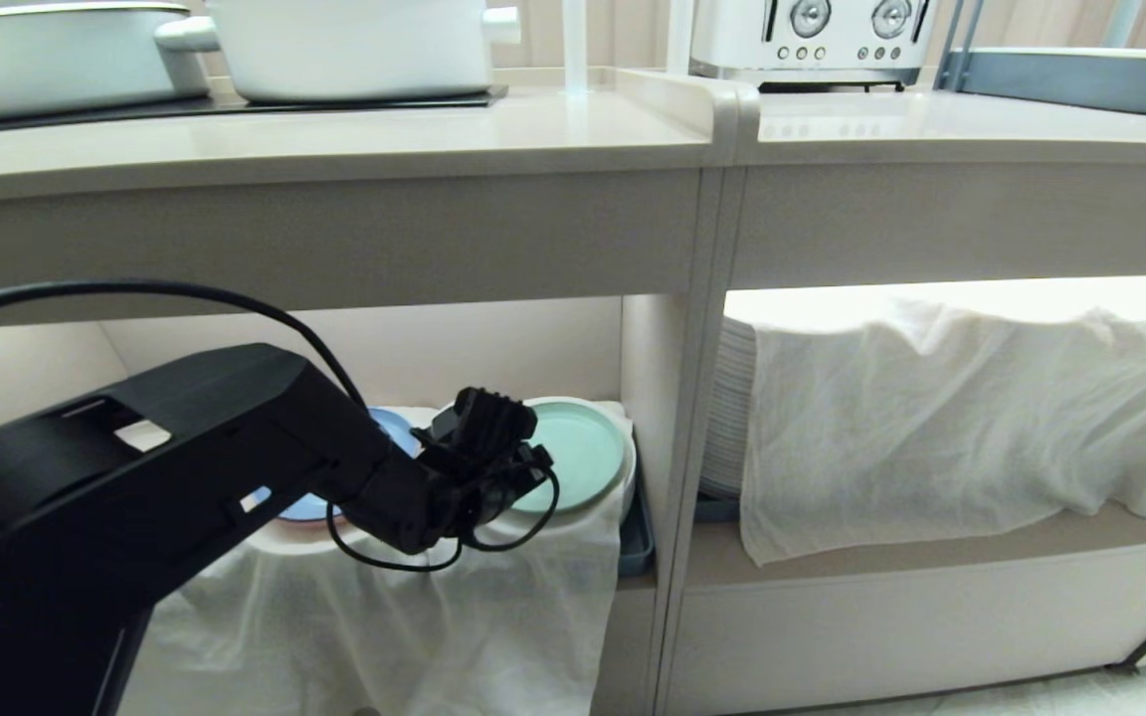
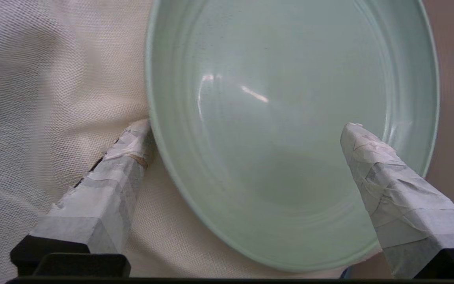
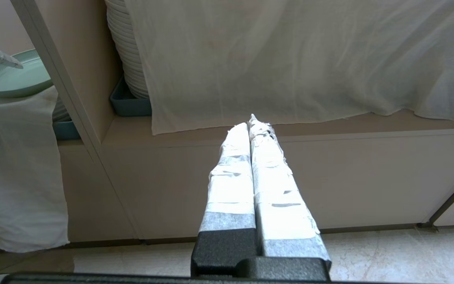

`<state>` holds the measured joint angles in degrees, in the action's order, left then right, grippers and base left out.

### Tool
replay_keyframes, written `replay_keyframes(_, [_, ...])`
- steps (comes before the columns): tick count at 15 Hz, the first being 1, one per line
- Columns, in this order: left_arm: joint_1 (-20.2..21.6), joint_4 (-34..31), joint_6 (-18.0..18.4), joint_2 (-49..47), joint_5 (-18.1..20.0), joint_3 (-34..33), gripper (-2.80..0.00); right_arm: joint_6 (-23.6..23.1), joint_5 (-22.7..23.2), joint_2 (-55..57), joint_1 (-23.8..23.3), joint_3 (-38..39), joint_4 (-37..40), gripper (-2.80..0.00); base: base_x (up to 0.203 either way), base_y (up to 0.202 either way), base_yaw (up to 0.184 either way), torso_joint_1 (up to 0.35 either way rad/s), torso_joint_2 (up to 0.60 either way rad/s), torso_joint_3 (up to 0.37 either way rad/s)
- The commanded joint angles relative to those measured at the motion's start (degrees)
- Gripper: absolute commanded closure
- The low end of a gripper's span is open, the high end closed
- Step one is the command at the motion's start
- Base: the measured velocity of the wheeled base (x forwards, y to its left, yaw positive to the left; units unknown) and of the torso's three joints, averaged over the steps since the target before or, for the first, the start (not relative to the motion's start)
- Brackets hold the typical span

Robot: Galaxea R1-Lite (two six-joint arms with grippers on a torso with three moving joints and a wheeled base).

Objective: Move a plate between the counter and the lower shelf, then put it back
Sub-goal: Pick up the plate in the cupboard

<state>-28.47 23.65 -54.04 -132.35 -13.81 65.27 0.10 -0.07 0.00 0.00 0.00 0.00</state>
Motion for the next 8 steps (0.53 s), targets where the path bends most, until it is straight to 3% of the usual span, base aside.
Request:
replay_keyframes(1, [0.1, -0.2, -0.3, -0.2, -0.1, 0.0, -2.80, 0.0, 0.1, 0.0, 0.0, 0.0, 0.0, 0.00, 0.000, 0.000, 0.000, 0.000, 0.00, 0.000])
replay_keyframes(8, [0.0, -0.2, -0.4, -1.0, -0.9, 0.0, -2.80, 0.0, 0.0, 0.0, 0.0, 0.0, 0.0, 0.00, 0.000, 0.000, 0.000, 0.000, 0.00, 0.000])
